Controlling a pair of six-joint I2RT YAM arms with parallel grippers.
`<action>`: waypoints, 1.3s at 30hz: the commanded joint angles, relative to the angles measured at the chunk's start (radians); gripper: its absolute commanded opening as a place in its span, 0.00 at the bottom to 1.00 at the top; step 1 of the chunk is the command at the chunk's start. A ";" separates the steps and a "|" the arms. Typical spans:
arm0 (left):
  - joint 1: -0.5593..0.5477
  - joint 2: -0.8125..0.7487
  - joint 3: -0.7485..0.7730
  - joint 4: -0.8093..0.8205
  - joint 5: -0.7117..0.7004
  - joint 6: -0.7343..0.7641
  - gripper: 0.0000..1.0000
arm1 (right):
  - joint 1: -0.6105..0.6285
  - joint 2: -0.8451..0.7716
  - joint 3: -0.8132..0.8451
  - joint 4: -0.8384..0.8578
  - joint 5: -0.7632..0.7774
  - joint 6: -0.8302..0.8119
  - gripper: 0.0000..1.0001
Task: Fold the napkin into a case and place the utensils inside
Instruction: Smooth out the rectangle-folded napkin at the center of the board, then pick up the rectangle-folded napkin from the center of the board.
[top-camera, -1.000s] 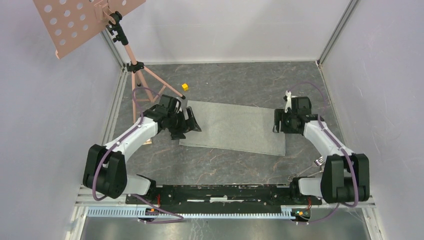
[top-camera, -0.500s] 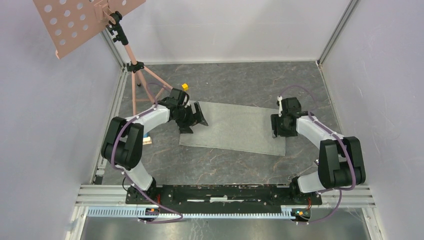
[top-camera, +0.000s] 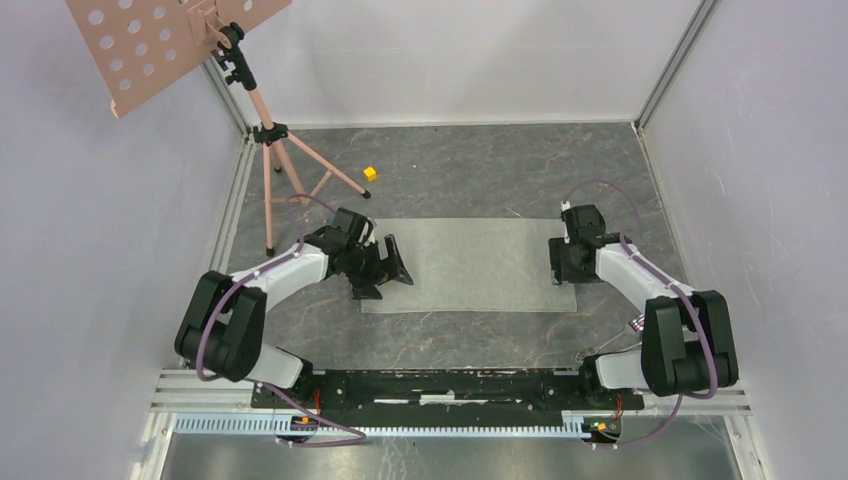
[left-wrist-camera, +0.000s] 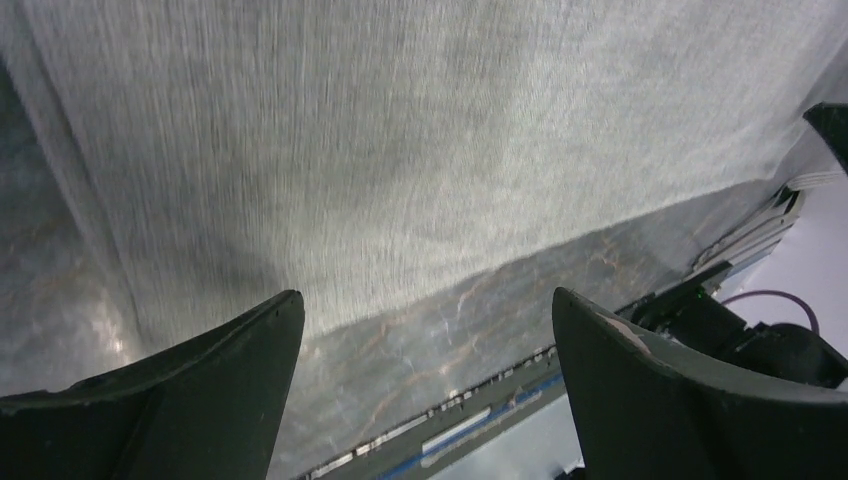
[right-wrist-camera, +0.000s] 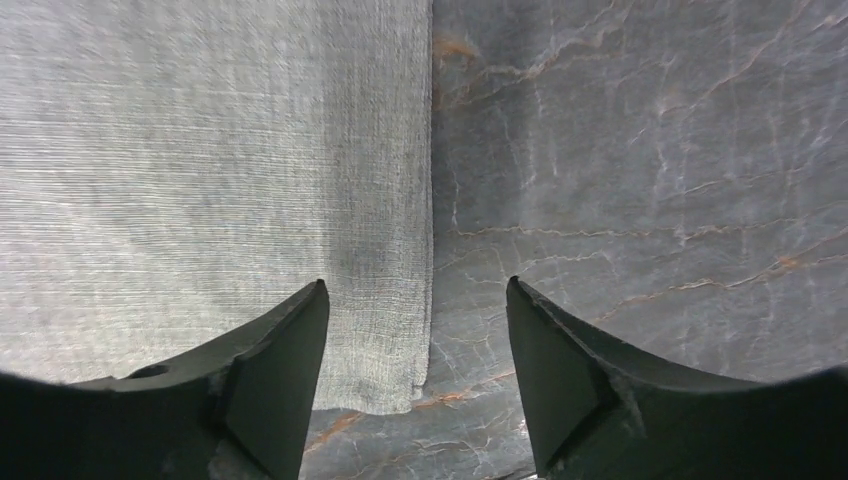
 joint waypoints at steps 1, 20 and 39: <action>0.001 -0.095 0.115 -0.144 -0.021 0.018 1.00 | -0.029 -0.036 0.118 -0.003 -0.089 -0.043 0.73; 0.003 -0.138 0.226 -0.152 0.067 0.051 1.00 | -0.061 0.181 0.185 0.004 -0.205 -0.029 0.59; 0.003 -0.153 0.199 -0.135 0.080 0.047 1.00 | 0.005 0.197 0.128 0.045 -0.122 -0.017 0.60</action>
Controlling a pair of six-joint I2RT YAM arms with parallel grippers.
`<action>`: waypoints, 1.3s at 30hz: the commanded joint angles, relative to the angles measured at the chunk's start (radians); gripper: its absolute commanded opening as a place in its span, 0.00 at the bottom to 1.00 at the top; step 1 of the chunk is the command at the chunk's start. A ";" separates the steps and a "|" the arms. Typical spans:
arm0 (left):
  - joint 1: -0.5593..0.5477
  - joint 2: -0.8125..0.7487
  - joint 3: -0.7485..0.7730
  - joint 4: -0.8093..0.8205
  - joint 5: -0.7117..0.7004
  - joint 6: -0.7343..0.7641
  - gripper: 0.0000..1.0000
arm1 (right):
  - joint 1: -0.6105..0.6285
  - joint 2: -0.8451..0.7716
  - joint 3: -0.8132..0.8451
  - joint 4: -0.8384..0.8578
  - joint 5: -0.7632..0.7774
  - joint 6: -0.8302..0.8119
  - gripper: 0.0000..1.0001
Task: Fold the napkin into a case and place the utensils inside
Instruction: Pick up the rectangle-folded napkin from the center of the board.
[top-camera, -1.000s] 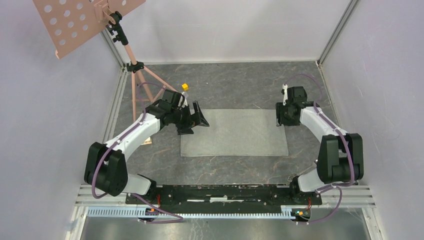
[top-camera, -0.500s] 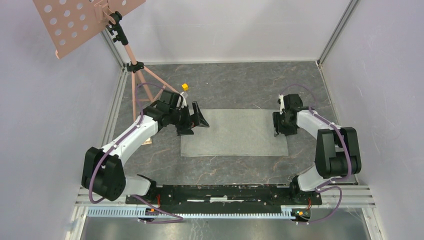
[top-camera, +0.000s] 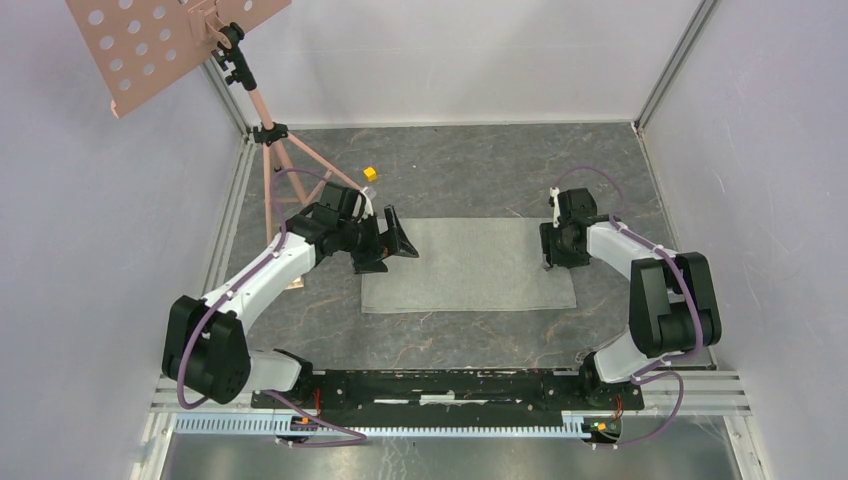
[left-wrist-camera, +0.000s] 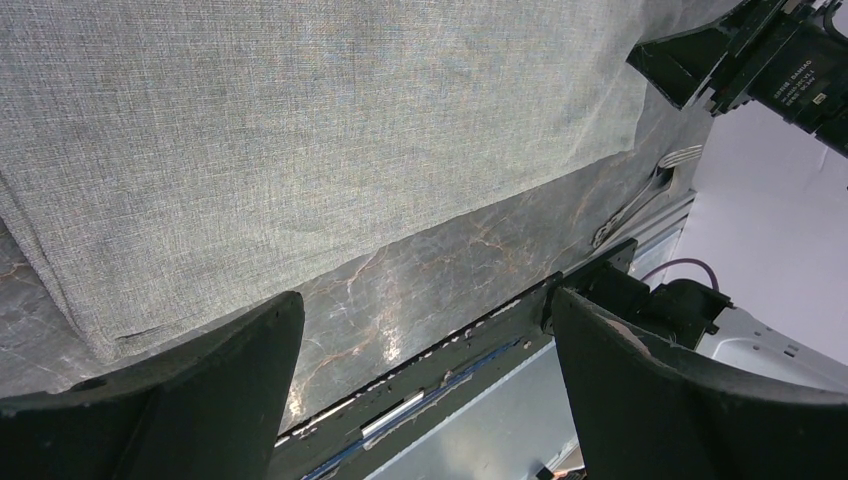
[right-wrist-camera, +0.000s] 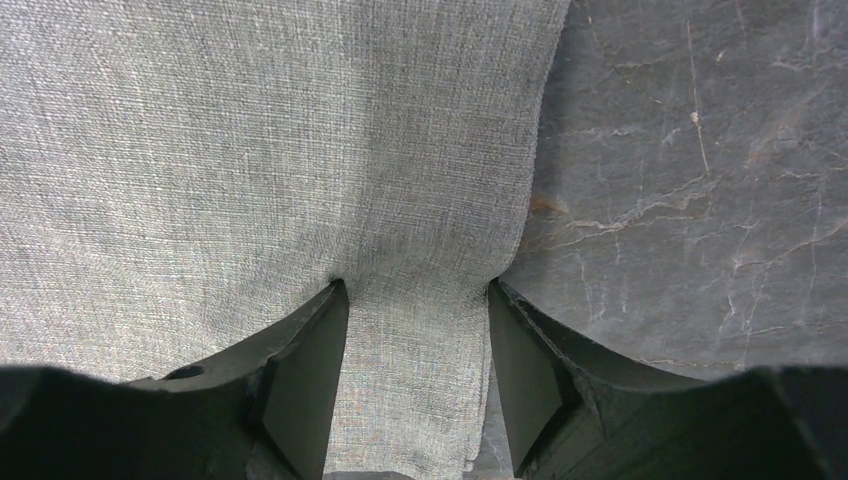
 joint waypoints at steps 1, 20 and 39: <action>0.003 -0.031 -0.003 0.018 0.027 0.039 1.00 | 0.006 -0.019 0.009 -0.041 0.007 0.001 0.61; 0.002 -0.054 -0.038 0.027 0.034 0.035 1.00 | -0.021 0.077 0.041 -0.005 0.017 -0.007 0.62; 0.004 -0.064 -0.058 0.043 0.044 0.025 1.00 | -0.057 0.005 0.076 -0.039 -0.029 -0.034 0.66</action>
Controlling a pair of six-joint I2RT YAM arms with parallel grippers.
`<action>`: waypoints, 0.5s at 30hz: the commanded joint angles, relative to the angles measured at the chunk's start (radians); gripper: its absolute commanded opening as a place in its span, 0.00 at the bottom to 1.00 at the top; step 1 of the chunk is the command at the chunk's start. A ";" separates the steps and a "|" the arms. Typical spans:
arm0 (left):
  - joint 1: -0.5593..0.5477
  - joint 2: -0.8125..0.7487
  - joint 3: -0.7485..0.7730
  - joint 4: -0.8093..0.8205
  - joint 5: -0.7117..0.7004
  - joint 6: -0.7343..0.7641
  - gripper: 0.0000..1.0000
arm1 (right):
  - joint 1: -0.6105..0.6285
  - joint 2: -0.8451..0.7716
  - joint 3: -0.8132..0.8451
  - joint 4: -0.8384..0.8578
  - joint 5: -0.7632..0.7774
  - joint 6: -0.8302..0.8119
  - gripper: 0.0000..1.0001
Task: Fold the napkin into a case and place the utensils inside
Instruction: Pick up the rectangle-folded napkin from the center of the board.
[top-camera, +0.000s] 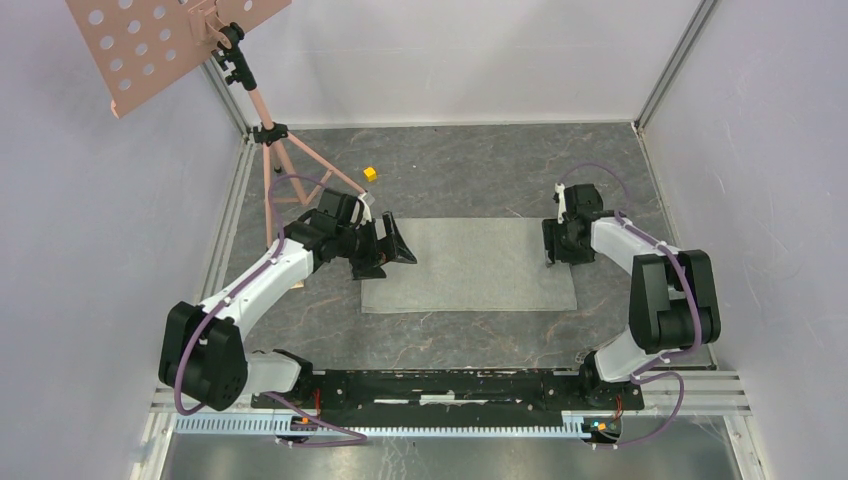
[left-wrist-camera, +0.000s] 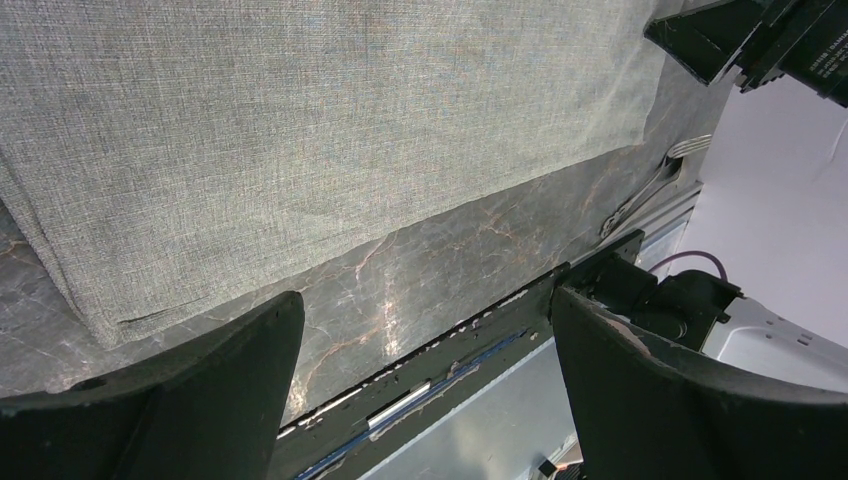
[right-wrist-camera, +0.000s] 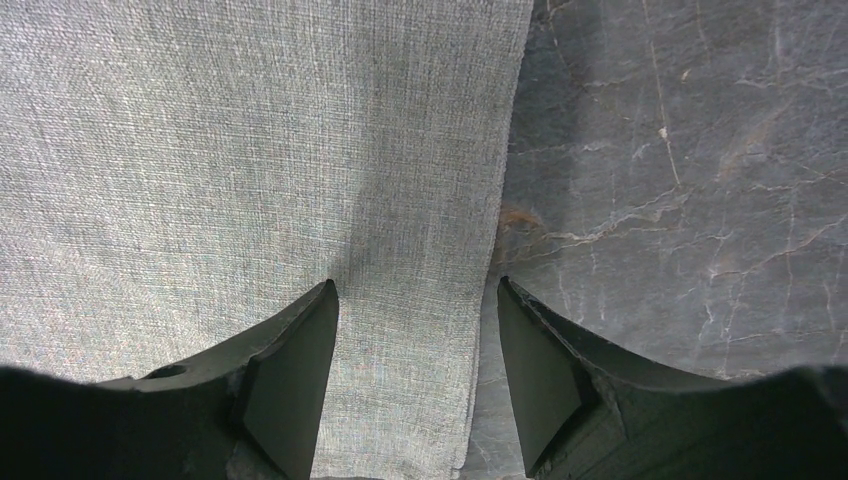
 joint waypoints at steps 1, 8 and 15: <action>0.004 -0.028 -0.009 0.037 0.040 0.024 1.00 | -0.013 0.000 0.040 -0.015 -0.004 -0.017 0.66; 0.005 -0.040 -0.009 0.031 0.038 0.023 1.00 | -0.014 0.049 -0.062 0.064 0.010 -0.009 0.64; 0.003 -0.043 0.001 0.027 0.041 0.022 1.00 | -0.015 0.051 -0.156 0.129 0.055 0.008 0.23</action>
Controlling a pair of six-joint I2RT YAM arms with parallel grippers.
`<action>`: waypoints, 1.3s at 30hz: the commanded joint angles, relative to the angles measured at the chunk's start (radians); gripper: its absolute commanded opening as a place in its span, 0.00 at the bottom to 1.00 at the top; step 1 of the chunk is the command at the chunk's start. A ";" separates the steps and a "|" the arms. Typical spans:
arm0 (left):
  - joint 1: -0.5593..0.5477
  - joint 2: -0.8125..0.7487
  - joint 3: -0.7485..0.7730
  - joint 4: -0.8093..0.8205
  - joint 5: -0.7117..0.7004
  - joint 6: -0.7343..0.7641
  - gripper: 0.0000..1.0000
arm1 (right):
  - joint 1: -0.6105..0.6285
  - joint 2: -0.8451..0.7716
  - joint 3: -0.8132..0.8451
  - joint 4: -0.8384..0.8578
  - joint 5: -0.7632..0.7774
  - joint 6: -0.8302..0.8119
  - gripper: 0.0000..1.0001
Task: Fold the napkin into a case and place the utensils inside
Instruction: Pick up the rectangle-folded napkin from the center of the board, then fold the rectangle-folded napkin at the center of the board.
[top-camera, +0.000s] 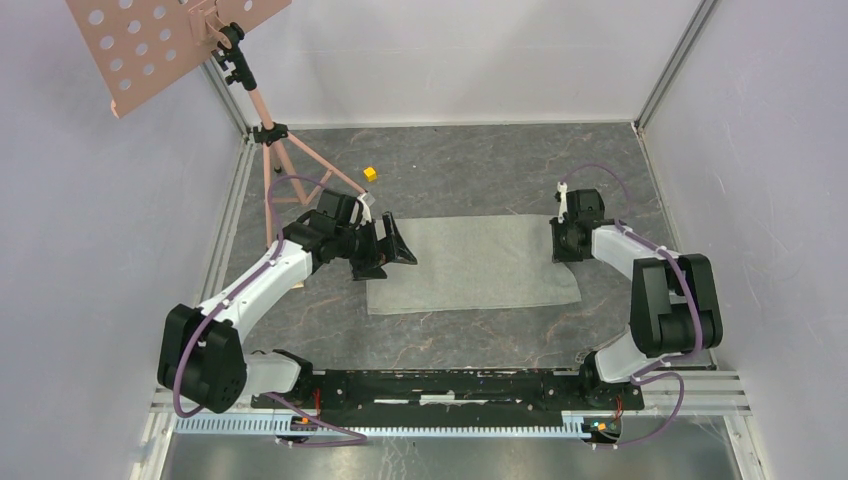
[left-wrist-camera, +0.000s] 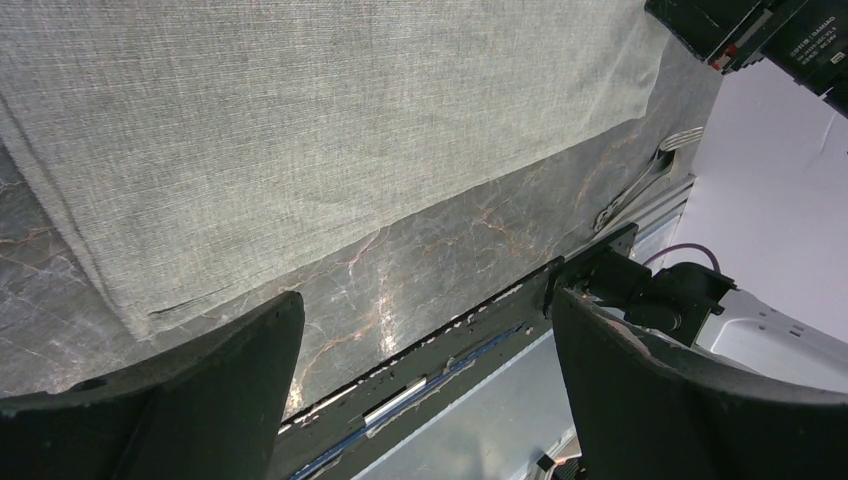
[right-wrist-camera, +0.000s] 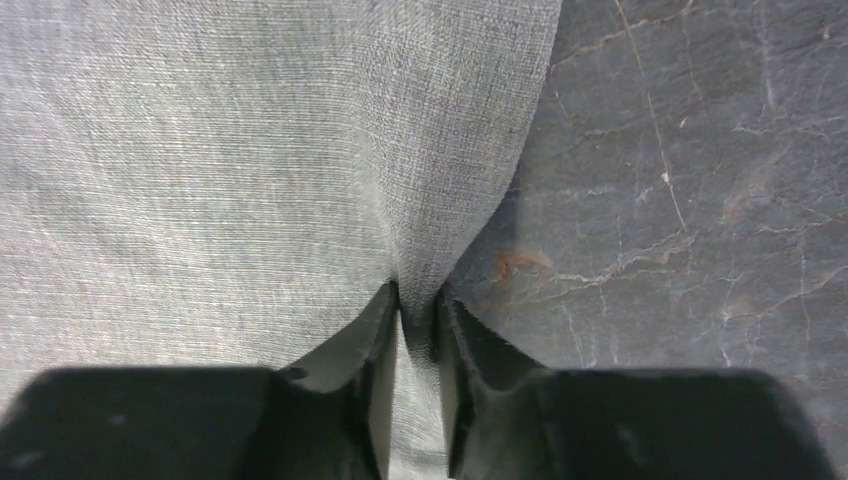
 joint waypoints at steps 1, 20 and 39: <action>0.004 -0.033 0.010 0.021 0.024 0.021 1.00 | -0.008 0.058 -0.091 -0.002 0.092 -0.007 0.18; 0.010 -0.059 -0.028 0.017 -0.017 0.020 1.00 | 0.056 -0.067 0.160 -0.208 0.387 -0.090 0.00; 0.034 -0.100 -0.059 0.012 -0.034 0.017 1.00 | 0.680 0.189 0.478 -0.190 0.068 0.164 0.00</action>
